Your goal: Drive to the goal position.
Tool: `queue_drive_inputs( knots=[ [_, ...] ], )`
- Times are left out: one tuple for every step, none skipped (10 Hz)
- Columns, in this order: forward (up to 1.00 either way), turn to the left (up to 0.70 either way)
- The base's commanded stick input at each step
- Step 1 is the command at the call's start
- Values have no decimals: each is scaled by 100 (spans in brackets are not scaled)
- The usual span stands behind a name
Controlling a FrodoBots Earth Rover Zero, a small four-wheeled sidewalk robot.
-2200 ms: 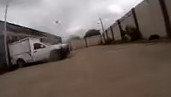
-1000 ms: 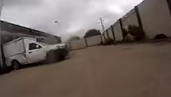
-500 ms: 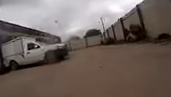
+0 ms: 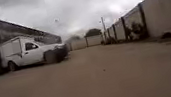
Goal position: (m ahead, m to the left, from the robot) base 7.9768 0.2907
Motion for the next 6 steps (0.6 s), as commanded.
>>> queue_drive_inputs(
  knots=[
    [50, 0],
    [50, 0],
    [50, 0],
    [50, 0],
    [50, 0],
    [50, 0]
  ],
)
